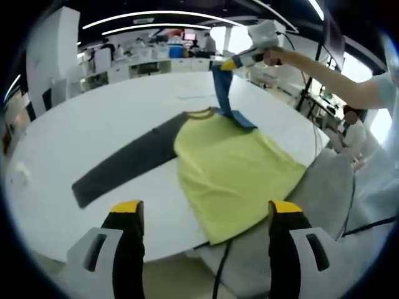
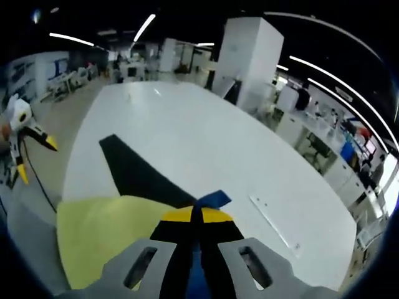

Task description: Fold the garment on the visible template until the final outline fits inside the template.

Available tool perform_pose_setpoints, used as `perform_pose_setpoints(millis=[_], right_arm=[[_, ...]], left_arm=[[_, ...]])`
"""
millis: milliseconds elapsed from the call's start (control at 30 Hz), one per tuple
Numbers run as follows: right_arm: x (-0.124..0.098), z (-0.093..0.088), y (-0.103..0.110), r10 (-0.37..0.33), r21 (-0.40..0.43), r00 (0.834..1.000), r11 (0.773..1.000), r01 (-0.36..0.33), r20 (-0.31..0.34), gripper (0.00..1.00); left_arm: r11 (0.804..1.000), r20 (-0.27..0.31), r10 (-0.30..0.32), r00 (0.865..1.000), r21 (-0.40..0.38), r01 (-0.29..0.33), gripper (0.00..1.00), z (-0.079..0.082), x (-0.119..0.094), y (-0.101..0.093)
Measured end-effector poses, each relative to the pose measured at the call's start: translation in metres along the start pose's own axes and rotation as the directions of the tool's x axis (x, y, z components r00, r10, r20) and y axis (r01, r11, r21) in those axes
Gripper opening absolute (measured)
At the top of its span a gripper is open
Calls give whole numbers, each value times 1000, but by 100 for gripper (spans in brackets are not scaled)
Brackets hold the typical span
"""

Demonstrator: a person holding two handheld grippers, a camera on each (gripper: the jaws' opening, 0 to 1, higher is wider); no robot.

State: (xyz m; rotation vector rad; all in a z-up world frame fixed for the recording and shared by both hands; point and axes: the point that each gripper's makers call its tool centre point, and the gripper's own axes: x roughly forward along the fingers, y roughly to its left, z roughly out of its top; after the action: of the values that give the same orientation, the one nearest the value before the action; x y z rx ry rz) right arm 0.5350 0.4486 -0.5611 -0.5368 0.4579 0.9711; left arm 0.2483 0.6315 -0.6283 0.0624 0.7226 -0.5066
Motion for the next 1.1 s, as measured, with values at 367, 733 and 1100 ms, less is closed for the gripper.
perform_pose_setpoints(millis=[367,733,1100], right_arm=[[14,-3,10,36,-6,999,999,-36,-18,3],[30,-8,31,94,-19,995,995,-95,-44,3],[41,-11,51,172,-14,983,985,-173,-64,3]], left_arm=[[1000,0,4,1000,-7,-4,78,-2,-1,2],[1000,-7,5,1000,-19,-5,78,-6,-1,2],[1000,-7,9,1000,-25,-10,78,-5,-1,4]])
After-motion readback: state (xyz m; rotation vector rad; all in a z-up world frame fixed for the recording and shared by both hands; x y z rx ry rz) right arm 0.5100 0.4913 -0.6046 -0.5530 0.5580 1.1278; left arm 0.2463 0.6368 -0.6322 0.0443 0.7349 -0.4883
